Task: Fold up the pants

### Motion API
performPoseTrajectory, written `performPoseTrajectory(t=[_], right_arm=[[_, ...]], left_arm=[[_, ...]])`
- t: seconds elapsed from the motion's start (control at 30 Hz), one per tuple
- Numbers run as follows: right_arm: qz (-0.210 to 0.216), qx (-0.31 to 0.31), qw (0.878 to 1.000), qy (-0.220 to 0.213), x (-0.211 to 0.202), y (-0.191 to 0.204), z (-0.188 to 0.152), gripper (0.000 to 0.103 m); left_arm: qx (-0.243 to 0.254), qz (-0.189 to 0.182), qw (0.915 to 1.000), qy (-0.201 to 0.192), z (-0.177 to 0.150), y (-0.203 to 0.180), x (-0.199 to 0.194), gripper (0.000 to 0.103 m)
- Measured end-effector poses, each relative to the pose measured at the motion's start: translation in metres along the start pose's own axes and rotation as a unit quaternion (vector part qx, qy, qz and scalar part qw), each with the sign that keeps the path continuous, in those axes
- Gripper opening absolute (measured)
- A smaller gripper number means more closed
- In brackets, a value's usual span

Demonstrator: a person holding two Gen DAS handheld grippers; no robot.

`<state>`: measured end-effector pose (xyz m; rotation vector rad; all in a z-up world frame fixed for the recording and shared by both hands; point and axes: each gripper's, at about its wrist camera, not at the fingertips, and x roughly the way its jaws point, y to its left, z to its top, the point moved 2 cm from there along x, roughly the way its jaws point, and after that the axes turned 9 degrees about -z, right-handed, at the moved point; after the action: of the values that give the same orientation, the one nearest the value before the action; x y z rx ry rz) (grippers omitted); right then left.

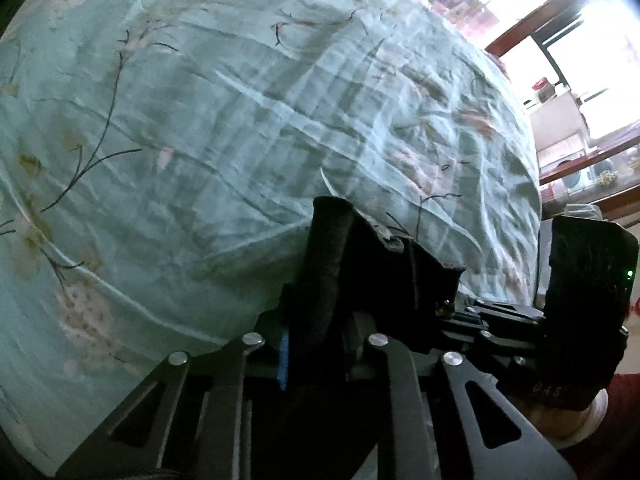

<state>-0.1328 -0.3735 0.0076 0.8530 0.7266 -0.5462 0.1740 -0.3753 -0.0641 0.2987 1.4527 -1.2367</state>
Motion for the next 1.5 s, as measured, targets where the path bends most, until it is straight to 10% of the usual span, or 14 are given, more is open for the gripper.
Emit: performPoseTrajectory(t=[0.3, 0.73, 1.5], right_arm=[[0.074, -0.089, 0.993, -0.032, -0.035, 0.049, -0.001, 0.010], [0.211, -0.174, 0.961, 0.040, -0.038, 0.136, -0.047, 0.010], [0.171, -0.286, 0.926, 0.176, 0.063, 0.198, -0.152, 0.010]], left_arm=[[-0.014, -0.035, 0.9955, -0.087, -0.022, -0.014, -0.072, 0.015], [-0.031, -0.019, 0.9855, -0.166, -0.123, 0.000, -0.180, 0.011], [-0.191, 0.053, 0.9654, -0.170, -0.266, 0.099, -0.171, 0.006]])
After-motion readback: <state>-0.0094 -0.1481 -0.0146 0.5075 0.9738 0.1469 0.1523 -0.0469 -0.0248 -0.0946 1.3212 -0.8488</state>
